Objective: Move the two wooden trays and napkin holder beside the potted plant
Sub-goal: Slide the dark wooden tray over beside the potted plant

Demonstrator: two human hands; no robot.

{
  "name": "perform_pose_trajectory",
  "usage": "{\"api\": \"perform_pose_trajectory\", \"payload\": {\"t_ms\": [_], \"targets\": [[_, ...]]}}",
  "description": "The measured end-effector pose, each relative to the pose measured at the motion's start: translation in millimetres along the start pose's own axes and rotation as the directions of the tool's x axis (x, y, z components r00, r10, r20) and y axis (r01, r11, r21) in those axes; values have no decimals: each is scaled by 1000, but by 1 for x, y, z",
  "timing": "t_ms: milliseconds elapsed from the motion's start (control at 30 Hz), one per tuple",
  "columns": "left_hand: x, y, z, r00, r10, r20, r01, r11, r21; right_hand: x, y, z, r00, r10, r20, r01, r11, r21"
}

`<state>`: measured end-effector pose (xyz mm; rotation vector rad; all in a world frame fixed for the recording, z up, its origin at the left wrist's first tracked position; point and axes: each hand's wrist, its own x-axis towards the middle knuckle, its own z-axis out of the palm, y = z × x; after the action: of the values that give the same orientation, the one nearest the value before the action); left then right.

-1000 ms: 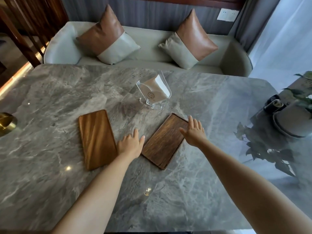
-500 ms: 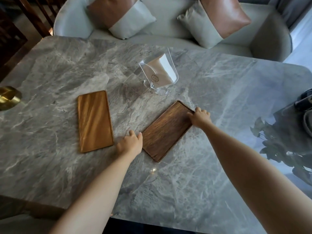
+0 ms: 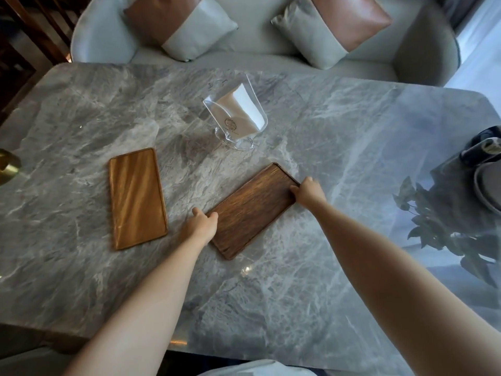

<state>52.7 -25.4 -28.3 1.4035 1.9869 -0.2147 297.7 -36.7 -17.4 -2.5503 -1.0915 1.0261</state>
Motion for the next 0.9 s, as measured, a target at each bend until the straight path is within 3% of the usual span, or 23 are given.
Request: {"api": "perform_pose_trajectory", "payload": {"t_ms": [233, 400, 533, 700, 900], "targets": [[-3, 12, -7, 1000, 17, -2, -17, 993, 118, -8, 32, -8, 998, -21, -58, 27, 994, 102], [-10, 46, -6, 992, 127, -20, -123, 982, 144, -17, 63, -38, 994, 6, -108, 12, 986, 168], [-18, 95, 1, 971, 235, -32, -226, 958, 175, -25, 96, -73, 985, 50, -165, 7, 944, 330], [-32, 169, 26, 931, 365, -6, -358, 917, 174, -41, 154, -113, 960, 156, -234, 12, 810, 587], [-58, 276, 65, 862, 506, 14, -504, 856, 112, -59, 225, -144, 942, 246, -229, -28, 737, 676]]}}
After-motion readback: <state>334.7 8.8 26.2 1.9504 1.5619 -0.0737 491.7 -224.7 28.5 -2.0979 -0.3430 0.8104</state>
